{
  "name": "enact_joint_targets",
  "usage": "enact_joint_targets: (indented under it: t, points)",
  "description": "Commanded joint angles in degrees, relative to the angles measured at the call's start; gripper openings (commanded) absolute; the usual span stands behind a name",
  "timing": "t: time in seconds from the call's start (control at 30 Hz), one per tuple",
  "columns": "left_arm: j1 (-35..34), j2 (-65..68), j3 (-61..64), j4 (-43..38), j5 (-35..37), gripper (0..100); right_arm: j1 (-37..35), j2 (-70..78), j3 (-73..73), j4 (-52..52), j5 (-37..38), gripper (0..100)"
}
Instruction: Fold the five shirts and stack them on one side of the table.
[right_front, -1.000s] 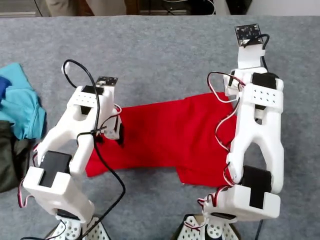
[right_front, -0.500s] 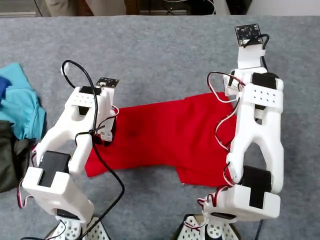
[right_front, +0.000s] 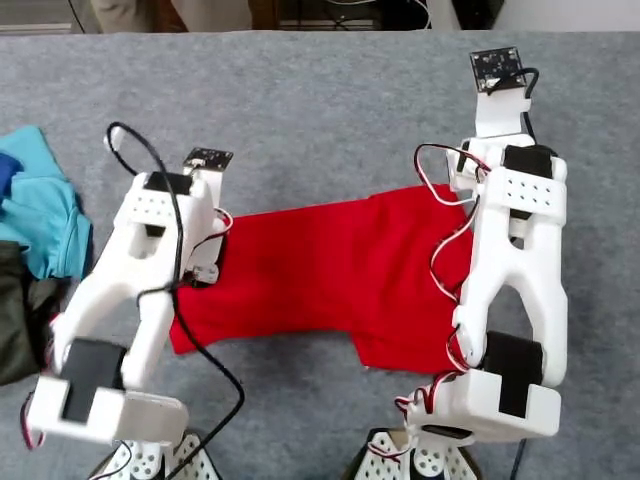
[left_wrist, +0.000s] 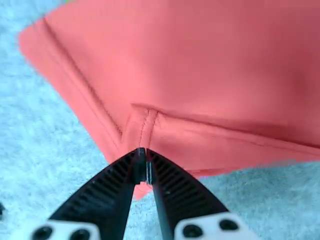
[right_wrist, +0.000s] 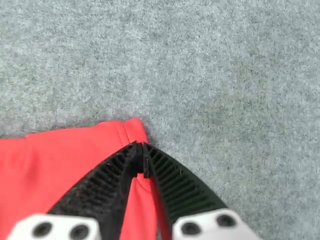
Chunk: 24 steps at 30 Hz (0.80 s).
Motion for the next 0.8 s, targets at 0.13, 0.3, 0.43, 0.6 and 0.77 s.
enact_joint_targets:
  t: [0.13,0.3,0.43,0.6,0.77]
  points:
    - [-0.6,-6.0,6.0,-7.7,0.9,9,-0.7,-3.7,-0.7,-1.2,-0.4,0.5]
    - [-0.7,-2.2,6.1,-9.9,5.0,20,-0.7,-3.7,-0.7,-1.3,-0.4,0.5]
    - [-0.8,1.1,5.5,-10.0,4.0,16,-0.6,-3.7,-0.7,-1.3,-0.4,0.5]
    - [-1.3,5.2,5.5,-10.3,3.4,15,-0.6,-3.7,-0.7,-1.2,-0.4,0.5]
    - [-4.0,6.6,5.5,-12.4,3.4,15,-0.6,-3.8,-0.7,-1.2,-0.4,0.5]
